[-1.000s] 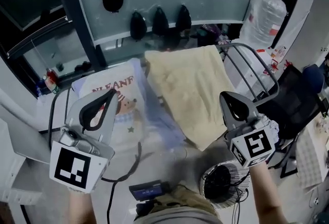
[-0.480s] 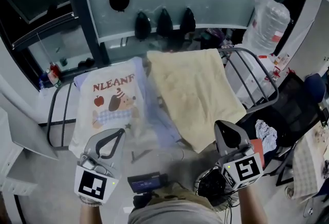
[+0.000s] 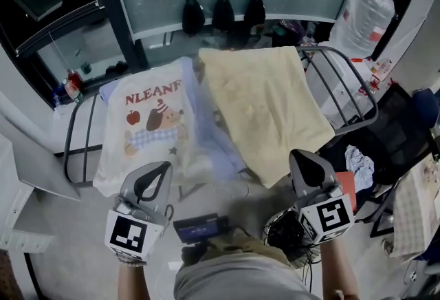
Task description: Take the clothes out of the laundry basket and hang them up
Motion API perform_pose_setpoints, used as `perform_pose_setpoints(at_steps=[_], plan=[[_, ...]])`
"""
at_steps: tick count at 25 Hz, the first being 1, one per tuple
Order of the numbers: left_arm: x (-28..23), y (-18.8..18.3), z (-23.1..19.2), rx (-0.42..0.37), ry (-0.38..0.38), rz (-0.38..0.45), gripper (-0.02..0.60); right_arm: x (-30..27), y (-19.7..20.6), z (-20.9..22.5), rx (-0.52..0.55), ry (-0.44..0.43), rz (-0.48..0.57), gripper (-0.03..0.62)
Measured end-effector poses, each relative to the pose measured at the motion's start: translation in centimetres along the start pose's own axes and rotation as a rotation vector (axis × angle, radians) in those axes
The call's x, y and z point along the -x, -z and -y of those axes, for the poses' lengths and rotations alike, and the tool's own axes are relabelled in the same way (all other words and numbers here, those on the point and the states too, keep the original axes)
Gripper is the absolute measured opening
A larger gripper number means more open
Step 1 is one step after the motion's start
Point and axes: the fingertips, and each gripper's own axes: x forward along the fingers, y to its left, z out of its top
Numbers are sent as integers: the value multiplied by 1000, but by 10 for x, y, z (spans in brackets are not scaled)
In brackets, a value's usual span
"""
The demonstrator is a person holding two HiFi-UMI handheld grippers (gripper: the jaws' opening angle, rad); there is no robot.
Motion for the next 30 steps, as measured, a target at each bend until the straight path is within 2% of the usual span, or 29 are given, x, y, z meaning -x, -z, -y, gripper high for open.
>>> perform_pose_setpoints(at_steps=[3, 10, 16, 30], plan=[[-3, 1, 5, -7, 7, -3, -3, -1, -1, 3, -15, 2, 6, 5], [-4, 2, 5, 34, 5, 8, -3, -1, 0, 5, -56, -1, 12, 5], [-7, -6, 7, 24, 9, 69, -3, -4, -1, 0, -54, -20, 16, 5], [-17, -1, 10, 78, 0, 47, -3, -16, 9, -10, -57, -68, -9, 5]])
